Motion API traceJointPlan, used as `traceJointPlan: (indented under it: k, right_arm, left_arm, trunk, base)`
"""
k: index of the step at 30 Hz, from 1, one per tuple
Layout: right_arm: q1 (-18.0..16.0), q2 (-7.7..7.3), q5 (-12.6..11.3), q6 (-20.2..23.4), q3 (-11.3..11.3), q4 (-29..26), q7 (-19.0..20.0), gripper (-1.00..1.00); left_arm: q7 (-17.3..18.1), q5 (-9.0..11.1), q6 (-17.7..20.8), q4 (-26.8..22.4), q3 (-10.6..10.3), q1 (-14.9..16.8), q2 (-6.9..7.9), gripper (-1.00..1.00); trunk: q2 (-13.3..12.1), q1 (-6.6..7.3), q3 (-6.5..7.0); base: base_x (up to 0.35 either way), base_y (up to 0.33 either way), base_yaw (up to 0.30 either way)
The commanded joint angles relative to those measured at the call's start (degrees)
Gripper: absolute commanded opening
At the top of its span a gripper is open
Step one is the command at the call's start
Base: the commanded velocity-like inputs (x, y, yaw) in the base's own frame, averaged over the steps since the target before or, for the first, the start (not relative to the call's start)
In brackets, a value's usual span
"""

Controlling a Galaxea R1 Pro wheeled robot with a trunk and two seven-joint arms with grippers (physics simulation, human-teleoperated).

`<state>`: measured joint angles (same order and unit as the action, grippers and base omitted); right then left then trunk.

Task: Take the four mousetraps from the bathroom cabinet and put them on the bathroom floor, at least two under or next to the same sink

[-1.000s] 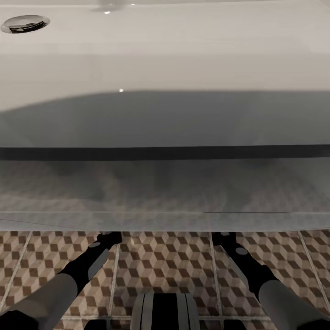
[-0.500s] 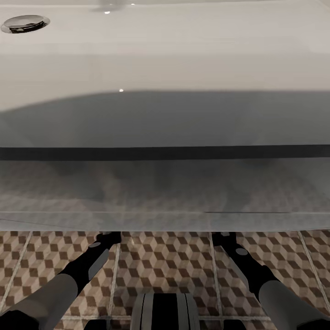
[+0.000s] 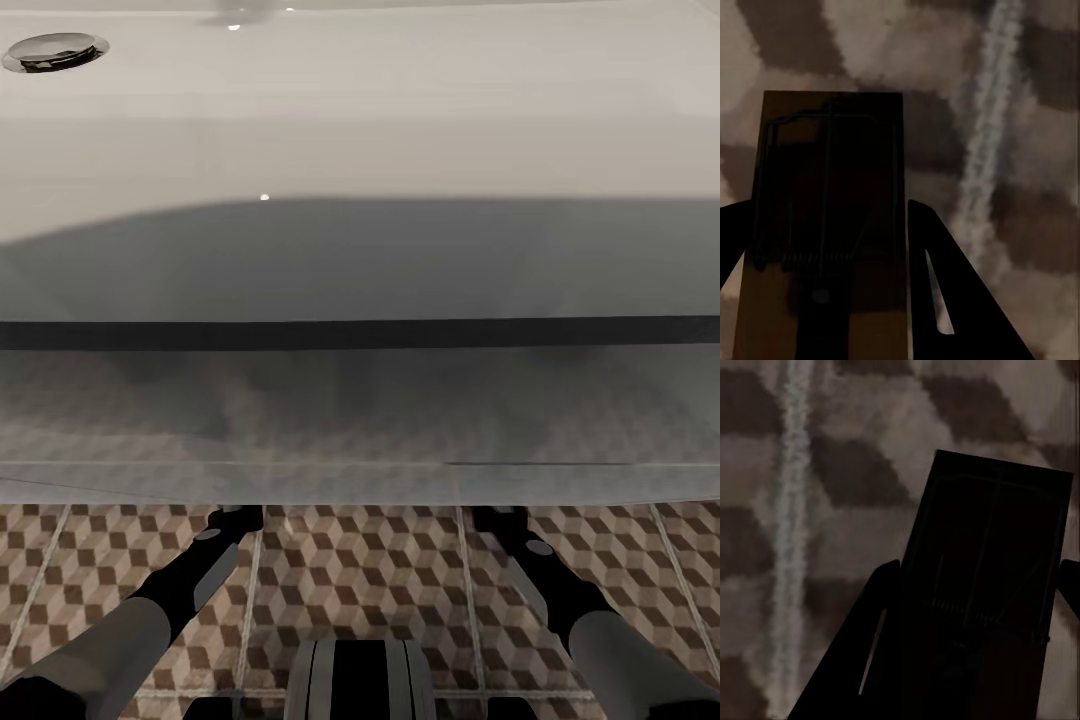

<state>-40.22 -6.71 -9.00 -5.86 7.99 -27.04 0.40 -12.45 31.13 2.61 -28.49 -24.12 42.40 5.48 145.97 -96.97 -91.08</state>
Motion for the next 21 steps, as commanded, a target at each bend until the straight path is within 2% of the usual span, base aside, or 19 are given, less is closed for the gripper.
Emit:
traceJointPlan:
  k: [1,12,21]
  right_arm:
    - [0.0,-0.06,-0.7,-0.3,0.2,0.1,0.2,-1.00]
    - [0.0,-0.06,-0.7,-0.3,-0.1,0.1,0.3,-1.00]
    - [0.0,-0.06,-0.5,-0.4,-0.1,2.4,0.3,-1.00]
  left_arm:
    - [-0.6,0.2,0.3,-0.2,-0.5,0.0,0.08,-1.00]
    - [-0.6,0.2,0.3,-0.2,-0.5,0.0,0.05,-1.00]
    - [-0.6,0.2,0.3,-0.2,-0.5,0.0,0.08,-1.00]
  trunk:
    - [0.0,0.01,-0.03]
    - [0.0,0.01,-0.03]
    - [0.0,0.01,-0.03]
  base:
    - [0.000,0.000,0.000]
    - [0.000,0.000,0.000]
    - [0.000,0.000,0.000]
